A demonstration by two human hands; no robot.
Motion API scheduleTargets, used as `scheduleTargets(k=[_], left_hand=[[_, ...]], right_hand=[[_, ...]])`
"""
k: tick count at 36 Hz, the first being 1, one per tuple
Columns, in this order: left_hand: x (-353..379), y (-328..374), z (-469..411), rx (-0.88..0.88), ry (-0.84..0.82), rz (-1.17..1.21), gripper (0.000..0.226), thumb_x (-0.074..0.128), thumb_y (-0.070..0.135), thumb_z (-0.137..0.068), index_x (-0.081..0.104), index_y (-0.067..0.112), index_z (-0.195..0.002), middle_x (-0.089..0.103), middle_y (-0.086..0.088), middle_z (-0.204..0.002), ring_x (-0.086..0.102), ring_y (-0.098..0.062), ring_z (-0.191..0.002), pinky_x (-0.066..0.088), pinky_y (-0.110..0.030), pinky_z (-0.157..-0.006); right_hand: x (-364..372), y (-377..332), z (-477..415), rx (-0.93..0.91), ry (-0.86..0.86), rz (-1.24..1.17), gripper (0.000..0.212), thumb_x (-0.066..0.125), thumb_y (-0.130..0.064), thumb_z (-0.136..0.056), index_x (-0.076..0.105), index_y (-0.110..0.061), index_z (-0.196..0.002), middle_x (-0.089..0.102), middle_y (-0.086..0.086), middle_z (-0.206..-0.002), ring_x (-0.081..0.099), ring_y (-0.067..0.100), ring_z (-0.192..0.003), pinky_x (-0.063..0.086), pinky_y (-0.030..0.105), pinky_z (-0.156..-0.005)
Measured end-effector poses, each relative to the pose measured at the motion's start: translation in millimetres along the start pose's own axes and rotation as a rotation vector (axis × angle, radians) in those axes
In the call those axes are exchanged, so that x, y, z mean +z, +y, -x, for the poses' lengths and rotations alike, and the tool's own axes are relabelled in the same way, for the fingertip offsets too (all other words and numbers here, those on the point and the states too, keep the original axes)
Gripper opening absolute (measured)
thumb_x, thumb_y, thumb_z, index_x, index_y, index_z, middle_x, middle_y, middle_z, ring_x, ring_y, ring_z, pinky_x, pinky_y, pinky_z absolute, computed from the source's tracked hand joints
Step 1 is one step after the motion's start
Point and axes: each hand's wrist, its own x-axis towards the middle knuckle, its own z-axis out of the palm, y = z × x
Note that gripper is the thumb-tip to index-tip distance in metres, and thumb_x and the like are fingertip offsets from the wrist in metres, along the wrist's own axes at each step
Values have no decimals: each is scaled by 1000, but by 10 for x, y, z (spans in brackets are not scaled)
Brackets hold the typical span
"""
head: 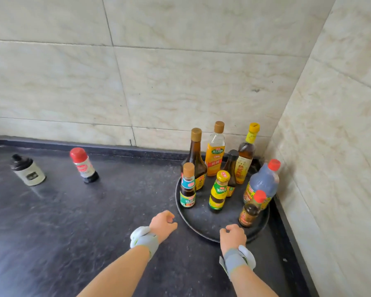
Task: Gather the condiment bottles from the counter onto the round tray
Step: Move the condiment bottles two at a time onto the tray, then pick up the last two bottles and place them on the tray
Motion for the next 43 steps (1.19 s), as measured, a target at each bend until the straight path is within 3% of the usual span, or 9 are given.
scheduleTargets(k=[7,13,16,19,22,29,33,37,43], left_hand=[[-688,-651,332,-94,166,103,16,60,18,-82,62,17,-98,67,-8,-117,60,-24,-112,43,-25,-94],[-1354,-1442,771,-178,327,235,29,60,17,-83,64,9,-111,67,-10,-118,60,-25,-112,44,-25,-92],[-1733,-1902,1035,-208,403,283,29,60,16,-83,65,7,-110,67,-12,-117,60,-27,-111,44,-26,-91],[-2061,-2285,1233,-226,480,329,27,61,14,-82,66,5,-107,71,-13,-111,63,-27,-107,46,-28,-91],[-2326,-2650,1419,-243,523,355,26,61,14,-82,67,5,-106,72,-14,-109,64,-28,-105,48,-31,-92],[-2520,-3224,1579,-301,540,430,27,57,13,-85,64,4,-109,69,-15,-112,63,-31,-105,47,-33,-89],[-2549,-3429,1517,-334,522,454,27,55,12,-85,63,3,-109,69,-16,-110,65,-32,-94,49,-31,-77],[-2662,-3488,1394,-341,525,451,26,56,14,-85,65,4,-107,70,-15,-110,64,-33,-101,50,-37,-91],[-2951,-3438,1114,-320,510,424,28,55,17,-86,63,6,-111,69,-16,-111,64,-33,-102,50,-35,-83]], right_hand=[[352,-513,409,-133,-94,28,20,51,-11,-87,65,-7,-100,58,22,-122,51,39,-116,42,36,-91],[874,-1004,1019,-277,-144,83,14,50,-12,-86,64,-7,-88,60,22,-108,54,40,-103,43,34,-81],[1256,-1232,1490,-338,-186,98,32,49,-11,-84,37,-18,-56,42,16,-86,35,32,-79,34,30,-69],[1609,-1426,1941,-391,-259,92,12,51,-11,-86,62,-11,-89,58,19,-102,53,37,-96,44,33,-83],[1947,-1529,2384,-426,-325,108,30,50,-12,-87,60,-5,-115,60,17,-121,54,34,-115,43,32,-92],[2372,-1595,2890,-460,-393,155,31,50,-12,-88,58,-4,-117,57,16,-124,53,32,-116,42,31,-93],[2510,-1688,2866,-453,-377,174,31,50,-12,-88,57,-4,-118,57,16,-124,53,34,-116,43,34,-94],[2569,-1806,2769,-452,-363,178,32,49,-12,-89,56,-4,-120,57,17,-124,54,35,-113,44,36,-93],[2734,-2127,2592,-430,-353,157,31,48,-12,-90,55,-4,-119,57,17,-125,55,36,-112,45,37,-92]])
